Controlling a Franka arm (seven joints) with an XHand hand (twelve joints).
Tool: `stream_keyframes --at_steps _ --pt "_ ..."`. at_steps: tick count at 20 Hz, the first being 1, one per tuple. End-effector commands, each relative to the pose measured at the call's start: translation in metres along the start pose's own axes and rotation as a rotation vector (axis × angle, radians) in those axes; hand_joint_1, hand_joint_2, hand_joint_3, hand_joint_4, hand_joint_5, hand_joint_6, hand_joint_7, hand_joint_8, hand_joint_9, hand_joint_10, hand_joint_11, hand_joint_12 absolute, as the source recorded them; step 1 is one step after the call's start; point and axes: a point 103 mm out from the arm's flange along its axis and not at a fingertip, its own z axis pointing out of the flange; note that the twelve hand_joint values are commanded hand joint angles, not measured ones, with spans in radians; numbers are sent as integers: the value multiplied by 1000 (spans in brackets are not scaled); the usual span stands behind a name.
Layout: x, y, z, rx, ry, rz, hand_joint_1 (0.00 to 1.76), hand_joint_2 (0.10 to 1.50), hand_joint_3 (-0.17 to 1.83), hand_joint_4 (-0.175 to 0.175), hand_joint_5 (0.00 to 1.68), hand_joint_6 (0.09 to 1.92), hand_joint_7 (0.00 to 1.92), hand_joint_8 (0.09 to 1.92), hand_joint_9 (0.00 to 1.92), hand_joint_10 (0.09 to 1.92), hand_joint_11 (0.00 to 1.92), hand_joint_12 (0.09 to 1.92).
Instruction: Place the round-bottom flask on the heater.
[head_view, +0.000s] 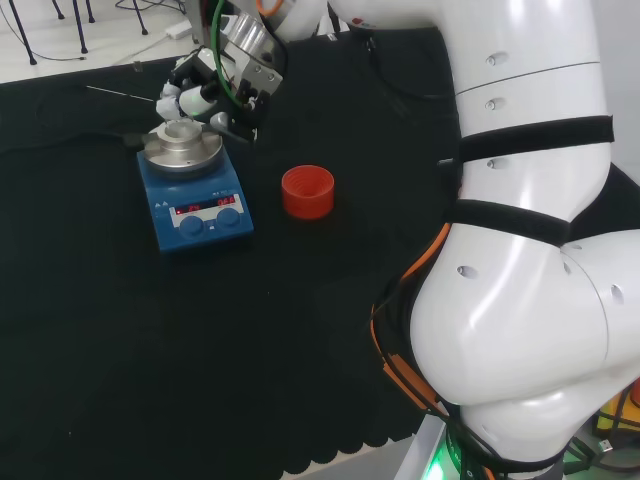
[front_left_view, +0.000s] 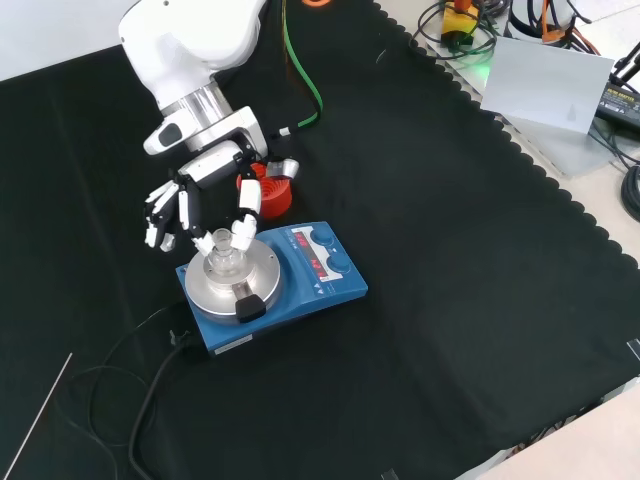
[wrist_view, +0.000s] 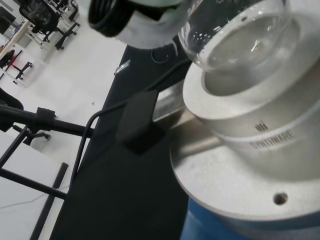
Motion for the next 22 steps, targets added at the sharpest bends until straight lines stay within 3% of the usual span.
stream_keyframes --at_steps 1,15,20,22 --pt "-2 1 1 5 -6 3 1100 749 534 175 1209 734 296 522 491 565 0 1350" --pt "-15 -2 12 9 -2 35 1100 746 539 175 1209 735 298 524 497 568 0 1352" --pt "-35 -3 14 -1 108 9 1097 749 542 175 1198 752 298 525 499 568 0 1355" --pt "-28 6 28 3 105 1 1086 787 492 175 1160 796 289 525 488 570 0 1343"
